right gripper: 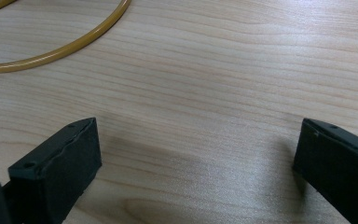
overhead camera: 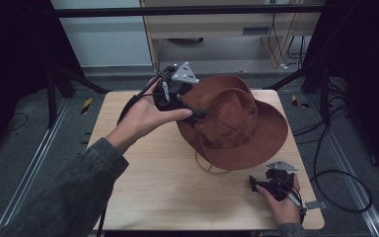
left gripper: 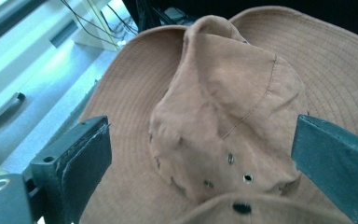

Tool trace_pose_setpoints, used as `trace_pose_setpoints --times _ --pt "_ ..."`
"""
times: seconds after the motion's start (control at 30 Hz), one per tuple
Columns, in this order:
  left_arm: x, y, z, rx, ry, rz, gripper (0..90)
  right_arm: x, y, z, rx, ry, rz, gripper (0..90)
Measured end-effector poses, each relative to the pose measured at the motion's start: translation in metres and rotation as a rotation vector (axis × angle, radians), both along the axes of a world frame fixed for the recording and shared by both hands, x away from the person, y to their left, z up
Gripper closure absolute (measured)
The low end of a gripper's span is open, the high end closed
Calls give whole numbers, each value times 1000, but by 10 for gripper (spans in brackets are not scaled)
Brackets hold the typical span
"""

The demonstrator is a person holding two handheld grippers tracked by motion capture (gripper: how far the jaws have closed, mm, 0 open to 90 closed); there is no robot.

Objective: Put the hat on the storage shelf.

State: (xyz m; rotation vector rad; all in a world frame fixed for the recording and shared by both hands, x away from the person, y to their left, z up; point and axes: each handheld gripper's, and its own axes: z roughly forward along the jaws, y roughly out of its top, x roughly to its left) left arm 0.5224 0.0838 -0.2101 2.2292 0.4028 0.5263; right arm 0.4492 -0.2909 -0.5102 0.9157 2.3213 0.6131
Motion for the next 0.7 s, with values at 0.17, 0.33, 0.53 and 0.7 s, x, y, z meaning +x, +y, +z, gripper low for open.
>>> trace_pose_setpoints --times 0.17,0.33,0.53,0.7 --pt "-4 23 1 -31 -13 42 43 0 0 0 0 1 1 8" --pt "-9 51 -1 -63 -18 73 47 1 0 0 -6 -9 4 8" --pt "-12 77 -7 -78 -8 104 44 1 -1 1 -12 -7 11 8" --pt "-16 96 -17 -105 5 127 43 1 -1 1 -12 -7 8 8"
